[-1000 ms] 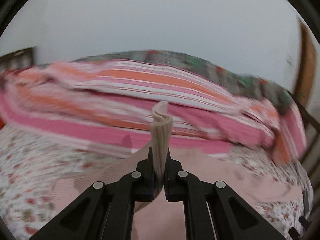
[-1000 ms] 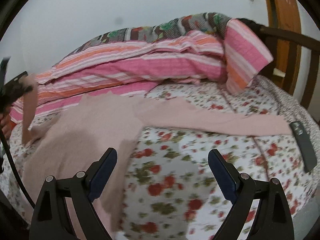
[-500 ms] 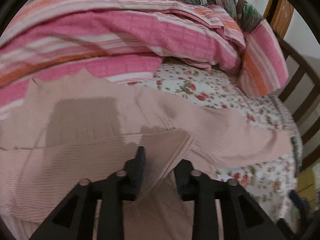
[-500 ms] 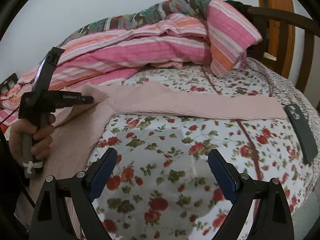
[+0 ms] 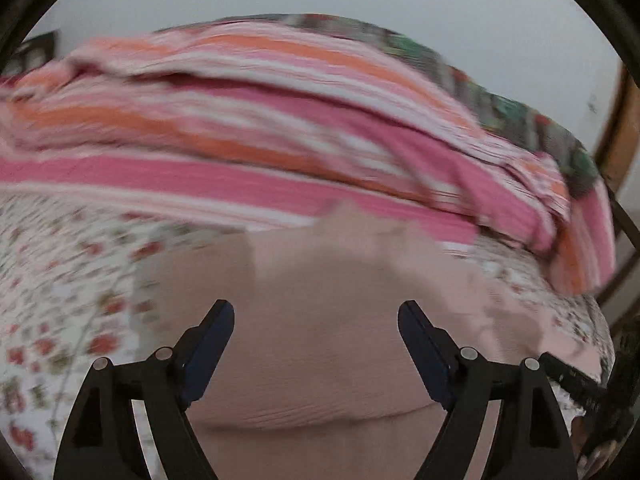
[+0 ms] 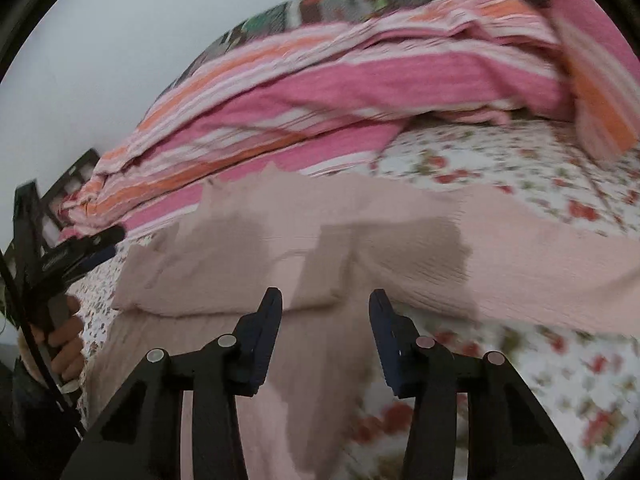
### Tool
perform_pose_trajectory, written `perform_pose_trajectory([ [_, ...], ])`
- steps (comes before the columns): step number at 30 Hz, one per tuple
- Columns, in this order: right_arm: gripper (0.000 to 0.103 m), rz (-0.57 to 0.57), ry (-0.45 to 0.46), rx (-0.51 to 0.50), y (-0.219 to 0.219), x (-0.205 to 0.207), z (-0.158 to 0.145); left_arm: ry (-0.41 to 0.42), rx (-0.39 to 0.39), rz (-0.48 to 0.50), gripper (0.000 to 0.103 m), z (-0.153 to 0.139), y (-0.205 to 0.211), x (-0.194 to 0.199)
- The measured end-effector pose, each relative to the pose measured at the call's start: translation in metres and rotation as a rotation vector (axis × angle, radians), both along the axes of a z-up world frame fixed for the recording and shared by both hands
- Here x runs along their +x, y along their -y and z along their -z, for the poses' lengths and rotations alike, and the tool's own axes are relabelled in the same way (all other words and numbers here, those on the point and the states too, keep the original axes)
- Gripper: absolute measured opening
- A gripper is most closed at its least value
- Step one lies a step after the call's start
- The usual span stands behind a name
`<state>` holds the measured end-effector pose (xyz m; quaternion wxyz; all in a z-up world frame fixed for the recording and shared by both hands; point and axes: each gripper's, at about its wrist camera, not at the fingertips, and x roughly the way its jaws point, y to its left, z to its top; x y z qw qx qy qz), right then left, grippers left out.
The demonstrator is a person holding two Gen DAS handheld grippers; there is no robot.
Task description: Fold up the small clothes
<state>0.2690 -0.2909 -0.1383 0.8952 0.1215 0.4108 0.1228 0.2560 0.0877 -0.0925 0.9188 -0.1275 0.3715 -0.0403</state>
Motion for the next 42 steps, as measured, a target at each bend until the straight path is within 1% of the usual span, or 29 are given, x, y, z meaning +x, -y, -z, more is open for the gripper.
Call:
perform_pose_trajectory([
  [3, 0.046, 0.023, -0.057, -0.02, -0.007, 0.02, 0.011, -0.013, -0.012, -0.049, 0.083, 0.009, -0.04, -0.015],
  [5, 0.038, 0.04, -0.093, -0.022, -0.009, 0.029, 0.019, -0.02, -0.017, -0.062, 0.083, 0.014, -0.059, -0.021],
  [6, 0.028, 0.04, -0.107, -0.027, -0.012, 0.033, 0.023, -0.022, -0.021, -0.066, 0.083, 0.018, -0.063, -0.022],
  [7, 0.018, 0.04, -0.108, -0.057, -0.015, 0.035, 0.025, -0.029, -0.025, -0.066, 0.083, 0.022, -0.067, -0.023],
  [8, 0.013, 0.029, -0.098, -0.102, -0.021, 0.038, 0.026, -0.04, -0.027, -0.059, 0.083, 0.026, -0.069, -0.022],
  [9, 0.006, 0.019, -0.088, -0.122, -0.025, 0.039, 0.025, -0.047, -0.026, -0.053, 0.083, 0.028, -0.063, -0.017],
  [11, 0.004, -0.009, -0.043, -0.124, -0.025, 0.035, 0.018, -0.057, -0.016, -0.034, 0.082, 0.031, -0.059, -0.016],
  [12, 0.004, 0.001, 0.007, -0.11, -0.021, 0.029, 0.009, -0.05, -0.015, -0.02, 0.082, 0.029, -0.056, -0.015],
  [13, 0.004, 0.018, 0.056, -0.099, -0.015, 0.022, -0.001, -0.032, -0.018, 0.004, 0.082, 0.026, -0.051, -0.015],
  [15, 0.004, 0.047, 0.094, -0.103, -0.007, 0.017, -0.008, 0.006, -0.016, 0.054, 0.082, 0.018, -0.04, -0.014],
  [16, 0.004, 0.071, 0.082, -0.136, -0.006, 0.019, -0.005, 0.022, -0.006, 0.085, 0.083, 0.015, -0.032, -0.012],
  [18, 0.004, 0.086, 0.014, -0.193, -0.007, 0.028, 0.011, 0.046, 0.018, 0.136, 0.083, 0.015, -0.018, -0.007],
  [19, 0.004, 0.087, -0.017, -0.205, -0.007, 0.031, 0.019, 0.041, 0.029, 0.15, 0.083, 0.021, -0.012, -0.001],
  [20, 0.004, 0.085, -0.038, -0.218, -0.008, 0.032, 0.023, 0.018, 0.034, 0.154, 0.083, 0.028, -0.009, 0.004],
  [21, 0.005, 0.079, -0.044, -0.237, -0.01, 0.032, 0.023, -0.017, 0.037, 0.155, 0.083, 0.036, -0.006, 0.01],
  [23, 0.011, 0.06, -0.041, -0.243, -0.01, 0.026, 0.014, -0.094, 0.059, 0.148, 0.083, 0.057, -0.002, 0.021],
  [24, 0.02, 0.054, -0.032, -0.239, -0.008, 0.021, 0.009, -0.105, 0.087, 0.148, 0.082, 0.065, 0.001, 0.022],
  [25, 0.035, 0.062, -0.011, -0.244, -0.004, 0.013, 0.003, -0.085, 0.119, 0.155, 0.084, 0.065, 0.004, 0.019],
  [26, 0.043, 0.086, 0.02, -0.258, 0.006, 0.002, -0.004, -0.078, 0.138, 0.164, 0.087, 0.063, 0.008, 0.017],
  [27, 0.055, 0.113, 0.052, -0.268, 0.018, -0.009, -0.008, -0.079, 0.146, 0.168, 0.09, 0.063, 0.009, 0.017],
  [28, 0.059, 0.137, 0.07, -0.27, 0.029, -0.016, -0.01, -0.084, 0.161, 0.171, 0.091, 0.065, 0.012, 0.017],
  [29, 0.06, 0.173, 0.083, -0.27, 0.045, -0.027, -0.013, -0.087, 0.173, 0.171, 0.092, 0.067, 0.013, 0.017],
  [32, 0.062, 0.324, 0.068, -0.292, 0.106, -0.058, -0.013, -0.083, 0.189, 0.17, 0.093, 0.067, 0.014, 0.017],
  [34, 0.066, 0.404, 0.046, -0.267, 0.149, -0.078, -0.01, -0.078, 0.189, 0.167, 0.093, 0.067, 0.013, 0.017],
  [37, 0.068, 0.505, 0.006, -0.197, 0.209, -0.101, 0.003, -0.076, 0.188, 0.164, 0.093, 0.067, 0.015, 0.019],
  [39, 0.069, 0.573, -0.013, -0.128, 0.247, -0.112, 0.015, -0.077, 0.194, 0.165, 0.094, 0.068, 0.014, 0.019],
  [42, 0.068, 0.583, 0.01, -0.029, 0.274, -0.114, 0.023, -0.08, 0.209, 0.164, 0.095, 0.068, 0.017, 0.02],
])
